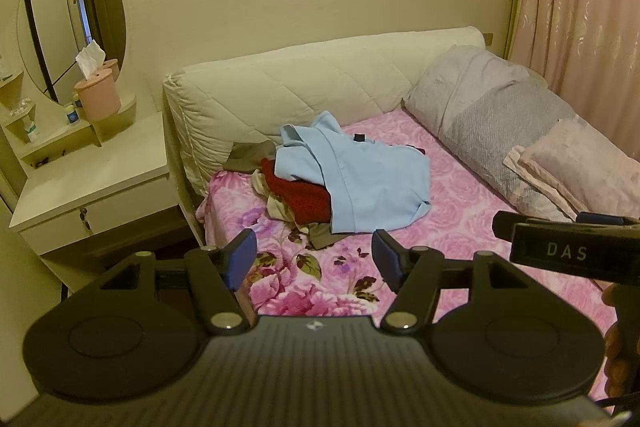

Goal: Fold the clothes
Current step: 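Move both grippers open toward the light blue sweatshirt on the bed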

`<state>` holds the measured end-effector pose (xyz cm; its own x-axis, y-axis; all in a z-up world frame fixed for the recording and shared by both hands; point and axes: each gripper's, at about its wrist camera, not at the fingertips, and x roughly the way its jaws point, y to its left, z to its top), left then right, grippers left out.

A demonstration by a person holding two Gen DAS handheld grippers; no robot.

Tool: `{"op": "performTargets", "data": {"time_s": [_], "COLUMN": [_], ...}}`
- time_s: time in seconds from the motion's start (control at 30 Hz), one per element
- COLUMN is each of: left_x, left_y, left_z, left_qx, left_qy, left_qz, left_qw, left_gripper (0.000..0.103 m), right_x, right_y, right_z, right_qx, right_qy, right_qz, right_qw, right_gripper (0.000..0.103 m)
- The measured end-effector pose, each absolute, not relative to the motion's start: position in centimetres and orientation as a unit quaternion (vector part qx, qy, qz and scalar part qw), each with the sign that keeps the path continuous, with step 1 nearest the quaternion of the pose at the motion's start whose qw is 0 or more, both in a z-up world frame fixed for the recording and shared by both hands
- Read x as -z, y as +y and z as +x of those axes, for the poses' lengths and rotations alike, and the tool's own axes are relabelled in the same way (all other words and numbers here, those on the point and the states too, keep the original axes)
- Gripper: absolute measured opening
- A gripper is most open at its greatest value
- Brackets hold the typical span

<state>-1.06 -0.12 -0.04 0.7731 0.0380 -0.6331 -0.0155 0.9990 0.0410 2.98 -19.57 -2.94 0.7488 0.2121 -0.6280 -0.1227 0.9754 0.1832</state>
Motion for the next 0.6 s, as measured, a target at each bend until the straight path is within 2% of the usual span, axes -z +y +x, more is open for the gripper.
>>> {"op": "performTargets", "data": {"time_s": [0.6], "left_x": [-0.9], "left_y": [-1.0], "left_z": [-1.7], "left_qx": [-0.025], "left_qy": [0.334], "left_qz": [0.029], "left_qw": [0.942], "left_gripper": [0.060], "right_x": [2.8], "right_y": [-20.7], "right_z": [1.9], "right_qx": [-0.093], "right_qy": [0.331], "right_qz": [0.084], "right_qw": [0.935], "right_gripper": [0.102]}}
